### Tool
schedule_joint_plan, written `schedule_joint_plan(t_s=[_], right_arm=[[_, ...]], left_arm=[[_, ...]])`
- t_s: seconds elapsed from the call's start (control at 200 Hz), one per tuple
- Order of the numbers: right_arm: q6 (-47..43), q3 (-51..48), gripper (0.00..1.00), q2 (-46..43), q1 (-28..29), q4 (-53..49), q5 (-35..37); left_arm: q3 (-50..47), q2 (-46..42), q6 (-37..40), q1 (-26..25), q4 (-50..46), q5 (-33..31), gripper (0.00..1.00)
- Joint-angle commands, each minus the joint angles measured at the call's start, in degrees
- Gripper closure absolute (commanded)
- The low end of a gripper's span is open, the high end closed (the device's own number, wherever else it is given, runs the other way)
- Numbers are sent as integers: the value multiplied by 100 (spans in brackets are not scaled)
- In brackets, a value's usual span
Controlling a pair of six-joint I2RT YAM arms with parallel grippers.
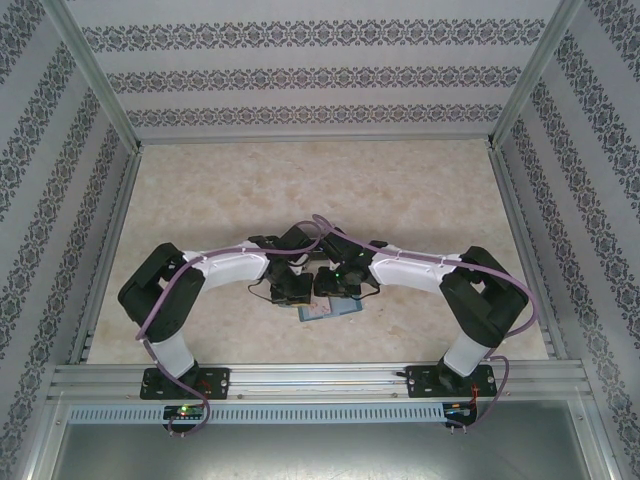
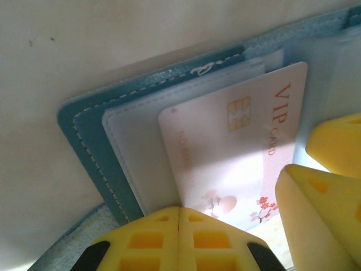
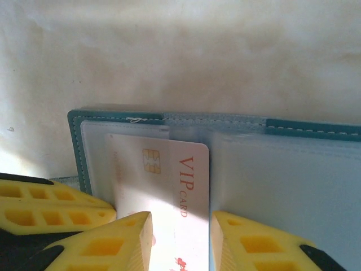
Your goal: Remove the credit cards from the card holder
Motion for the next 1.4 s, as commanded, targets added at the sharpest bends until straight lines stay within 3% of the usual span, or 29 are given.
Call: schedule_joint_plan(t_s=[0.0, 0.395, 0.784, 0.924, 1.394], right_arm=[[-24, -82, 66, -222, -76, -105, 97], [-17, -218, 66, 102, -145, 112, -225], [346, -809, 73, -471, -377, 1129, -880], [632, -1169, 76, -686, -557, 1910, -1385], [892, -1506, 84, -338, -749, 2775, -1915]], left_arm=[[70, 201, -58, -78, 13, -141, 100], [10, 238, 26, -78, -158, -263, 100], [15, 256, 49, -78, -193, -258, 100], [62, 282, 86, -85, -252, -228, 100], [81, 235, 114, -82, -298, -267, 100]])
